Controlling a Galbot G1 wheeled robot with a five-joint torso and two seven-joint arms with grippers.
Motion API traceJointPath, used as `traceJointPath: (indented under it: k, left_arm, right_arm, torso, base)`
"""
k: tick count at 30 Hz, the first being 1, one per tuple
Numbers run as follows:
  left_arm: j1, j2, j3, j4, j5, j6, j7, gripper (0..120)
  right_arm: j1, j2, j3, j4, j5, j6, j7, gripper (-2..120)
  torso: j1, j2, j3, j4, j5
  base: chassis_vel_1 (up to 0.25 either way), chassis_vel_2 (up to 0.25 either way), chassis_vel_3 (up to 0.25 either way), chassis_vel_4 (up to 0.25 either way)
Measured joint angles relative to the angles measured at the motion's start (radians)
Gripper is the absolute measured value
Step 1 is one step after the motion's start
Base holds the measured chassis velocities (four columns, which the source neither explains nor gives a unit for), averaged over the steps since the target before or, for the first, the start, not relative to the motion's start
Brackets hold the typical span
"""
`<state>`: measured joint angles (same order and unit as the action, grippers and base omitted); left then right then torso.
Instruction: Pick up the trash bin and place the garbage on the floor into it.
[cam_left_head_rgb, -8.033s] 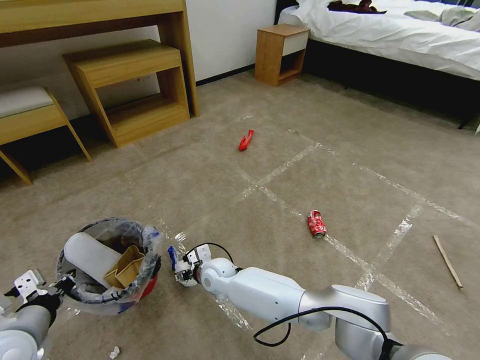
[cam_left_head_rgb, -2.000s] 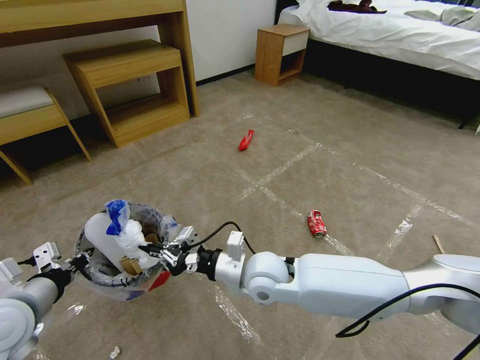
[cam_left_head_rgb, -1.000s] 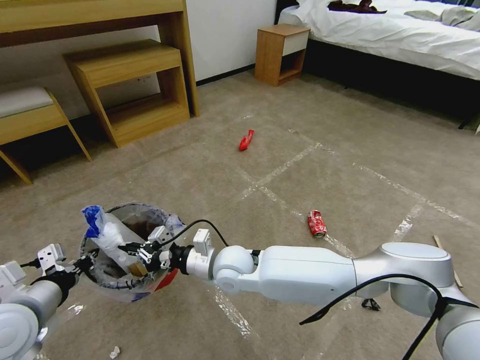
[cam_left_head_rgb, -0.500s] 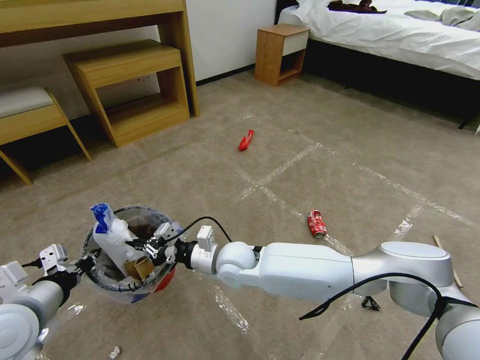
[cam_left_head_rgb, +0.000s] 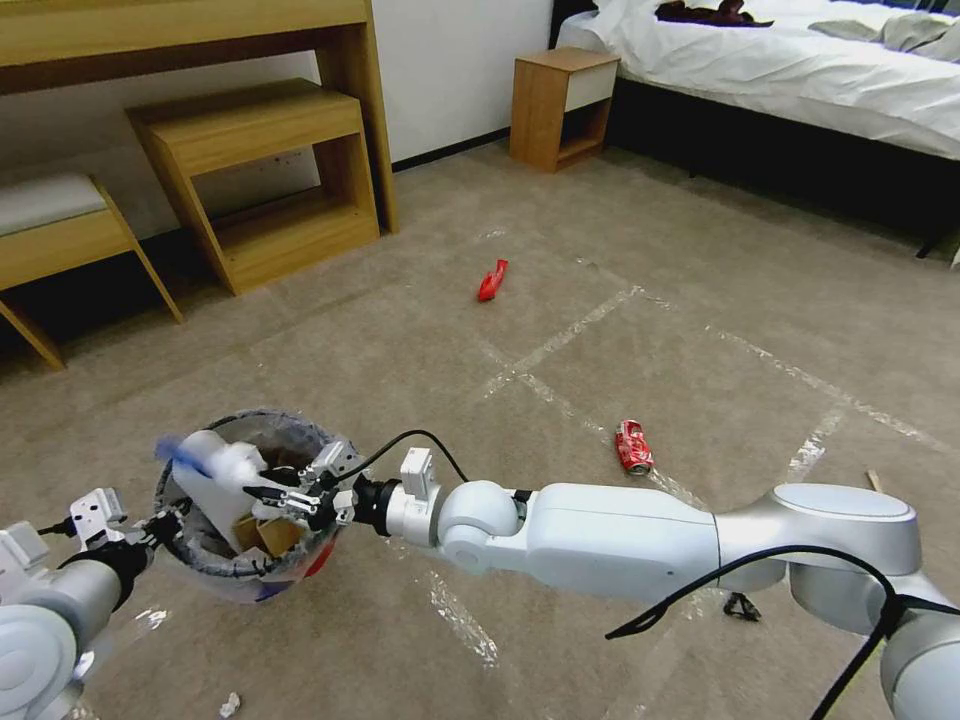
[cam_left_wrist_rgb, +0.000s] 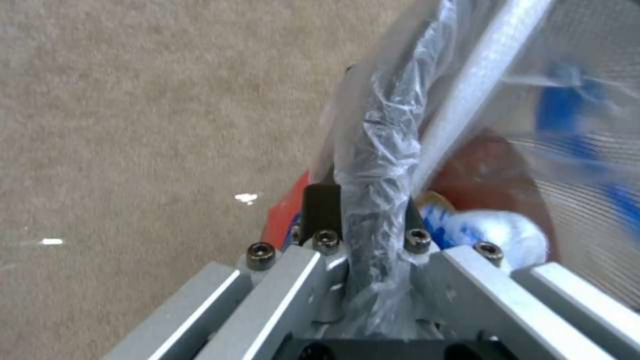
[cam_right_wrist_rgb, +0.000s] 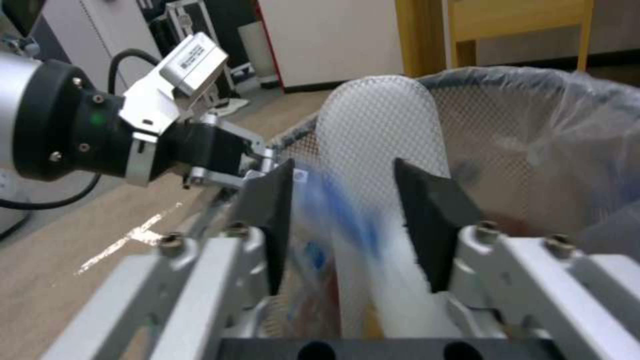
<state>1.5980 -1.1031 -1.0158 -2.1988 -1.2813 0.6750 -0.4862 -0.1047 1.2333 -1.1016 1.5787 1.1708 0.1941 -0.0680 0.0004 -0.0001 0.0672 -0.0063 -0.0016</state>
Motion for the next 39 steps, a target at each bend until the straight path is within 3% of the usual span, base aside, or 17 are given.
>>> traceJointPath:
  k: [7,9,11,15,25,39]
  left_arm:
    - [-0.001,0.002,-0.001,0.005,0.001,0.0,-0.001,1]
    - [-0.001,0.002,-0.001,0.005,0.001,0.0,-0.001,1]
    - [-0.001,0.002,-0.001,0.007,0.001,0.0,-0.001,1]
    - [0.001,-0.001,-0.001,0.007,0.004,0.0,-0.001,1]
    - [0.004,-0.007,0.001,0.007,0.011,0.0,-0.001,1]
    - [0.006,-0.014,0.004,0.016,0.022,0.0,0.006,1]
  right_arm:
    - [0.0,-0.011,0.004,0.015,0.0,-0.001,-0.002,71]
    - [0.001,-0.011,0.005,0.016,0.0,-0.001,-0.002,73]
    - [0.001,-0.012,0.006,0.021,0.0,-0.001,-0.002,87]
    - [0.001,-0.016,0.008,0.028,0.0,-0.001,-0.002,98]
    - [-0.013,-0.003,0.03,0.041,0.002,0.012,-0.002,100]
    - [-0.035,0.038,0.198,0.097,0.008,0.062,-0.036,100]
  torso:
    - [0.0,0.0,0.0,0.0,0.0003]
    - [0.0,0.0,0.0,0.0,0.0003]
    - [0.0,0.0,0.0,0.0001,0.0003]
    - [0.0,0.0,0.0,0.0,0.0003]
    - [0.0,0.0,0.0,0.0,0.0002]
    - [0.0,0.0,0.0,0.0001,0.0003]
  base:
    - [0.0,0.0,0.0,0.0]
    - [0.0,0.0,0.0,0.0]
    - [0.0,0.0,0.0,0.0]
    - [0.0,0.0,0.0,0.0]
    - [0.0,0.0,0.0,0.0]
    - [0.0,0.0,0.0,0.0]
